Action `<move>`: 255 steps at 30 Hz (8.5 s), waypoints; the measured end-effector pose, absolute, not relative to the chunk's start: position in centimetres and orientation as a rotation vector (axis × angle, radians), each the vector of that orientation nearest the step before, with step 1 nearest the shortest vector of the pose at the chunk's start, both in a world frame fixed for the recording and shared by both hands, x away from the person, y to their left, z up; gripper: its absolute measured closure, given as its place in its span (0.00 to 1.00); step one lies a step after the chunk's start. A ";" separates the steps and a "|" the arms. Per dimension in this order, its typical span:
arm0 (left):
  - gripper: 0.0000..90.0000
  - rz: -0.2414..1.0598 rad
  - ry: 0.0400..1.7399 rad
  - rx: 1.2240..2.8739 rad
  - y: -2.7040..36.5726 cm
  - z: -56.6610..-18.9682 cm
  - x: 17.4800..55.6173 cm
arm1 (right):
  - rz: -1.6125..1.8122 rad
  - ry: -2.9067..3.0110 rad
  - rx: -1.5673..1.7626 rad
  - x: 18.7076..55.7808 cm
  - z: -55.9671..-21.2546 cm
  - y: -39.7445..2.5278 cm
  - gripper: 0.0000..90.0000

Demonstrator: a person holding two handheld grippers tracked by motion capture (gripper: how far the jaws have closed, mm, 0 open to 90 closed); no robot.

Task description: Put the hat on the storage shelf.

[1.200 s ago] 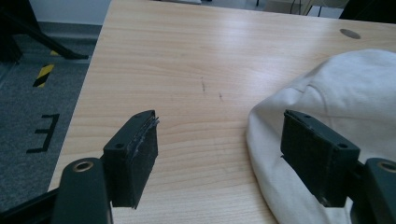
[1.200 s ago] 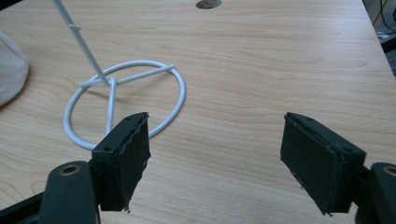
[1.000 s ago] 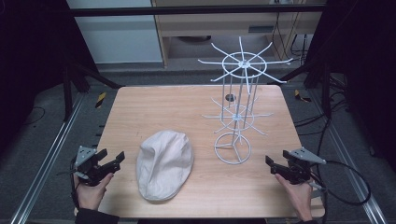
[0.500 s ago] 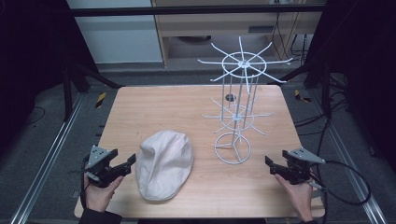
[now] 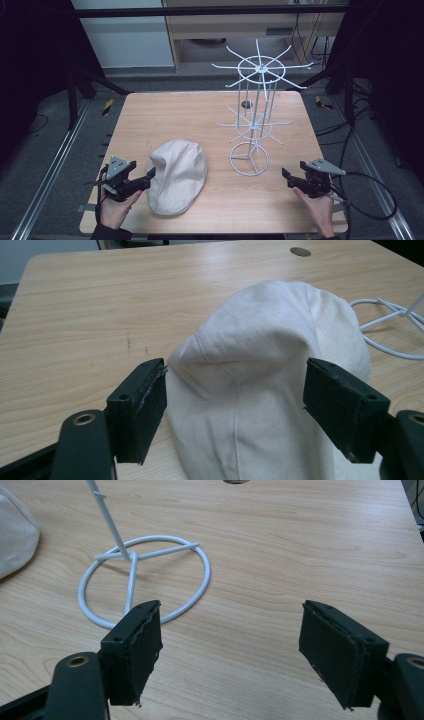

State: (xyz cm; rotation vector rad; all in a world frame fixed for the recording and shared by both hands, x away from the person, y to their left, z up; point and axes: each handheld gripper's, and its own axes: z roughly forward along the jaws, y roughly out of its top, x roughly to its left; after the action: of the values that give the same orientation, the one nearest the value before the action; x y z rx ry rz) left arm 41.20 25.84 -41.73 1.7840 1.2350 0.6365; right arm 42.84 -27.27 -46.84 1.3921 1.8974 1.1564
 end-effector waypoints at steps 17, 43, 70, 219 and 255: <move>0.28 0.606 1.197 1.866 23.3 -42.3 41.5 | 1.106 1.929 1.348 42.8 -46.9 -26.8 0.30; 0.46 0.631 1.251 1.952 20.3 -44.7 43.1 | 1.092 1.953 1.356 42.9 -47.1 -26.5 0.30; 0.97 0.499 1.251 1.937 21.1 -44.3 44.1 | 1.079 1.960 1.345 43.0 -47.2 -26.5 0.30; 0.97 0.587 0.558 1.071 19.7 -22.9 40.5 | 1.087 1.925 1.306 42.9 -47.1 -26.8 0.27; 0.96 0.453 0.668 1.262 16.9 -26.9 45.5 | 1.094 1.928 1.302 42.9 -47.1 -26.8 0.28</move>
State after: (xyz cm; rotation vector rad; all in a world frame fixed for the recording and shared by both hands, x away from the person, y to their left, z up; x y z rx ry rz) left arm 45.46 16.89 -26.90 1.2621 0.6676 0.4534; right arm 42.89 -26.78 -47.10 1.3024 1.9276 1.0939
